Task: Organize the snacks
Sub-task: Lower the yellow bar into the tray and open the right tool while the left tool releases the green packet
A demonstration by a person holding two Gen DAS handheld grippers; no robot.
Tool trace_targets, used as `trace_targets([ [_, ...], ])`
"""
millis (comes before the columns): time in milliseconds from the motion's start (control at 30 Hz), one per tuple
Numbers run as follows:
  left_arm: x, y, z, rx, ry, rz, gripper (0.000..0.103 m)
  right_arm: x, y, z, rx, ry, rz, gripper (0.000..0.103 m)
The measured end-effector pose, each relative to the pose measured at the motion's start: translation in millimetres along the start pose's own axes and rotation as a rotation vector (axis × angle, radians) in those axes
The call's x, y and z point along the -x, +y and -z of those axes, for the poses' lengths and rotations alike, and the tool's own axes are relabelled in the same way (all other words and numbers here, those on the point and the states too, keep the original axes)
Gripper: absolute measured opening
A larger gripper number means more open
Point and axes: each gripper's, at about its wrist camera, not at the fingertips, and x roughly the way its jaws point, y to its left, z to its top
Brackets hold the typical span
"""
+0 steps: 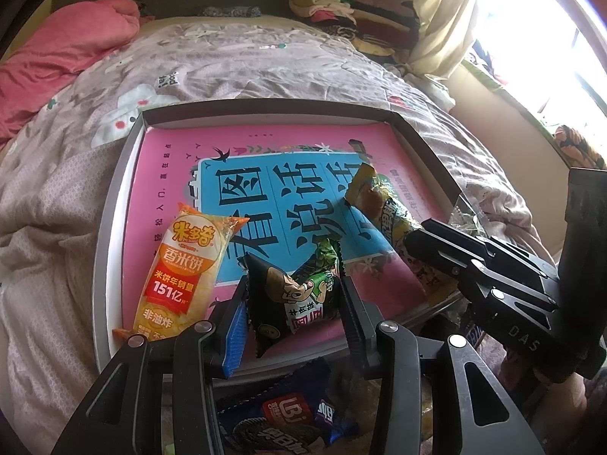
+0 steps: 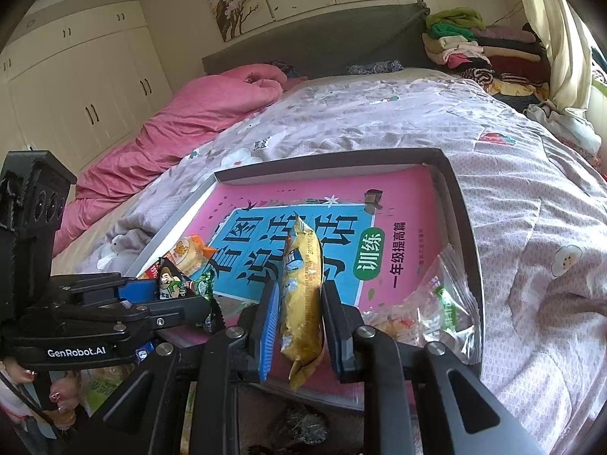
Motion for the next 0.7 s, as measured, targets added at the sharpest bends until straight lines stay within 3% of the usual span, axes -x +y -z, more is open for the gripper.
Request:
trace_targets([
  [600, 5, 1, 0, -0.002, -0.001, -0.014, 0.048, 11, 0, 2, 0.002, -0.016, -0.007, 0.024],
  [700, 7, 1, 0, -0.001, -0.003, -0.011, 0.053, 14, -1, 3, 0.003, -0.021, -0.009, 0.024],
])
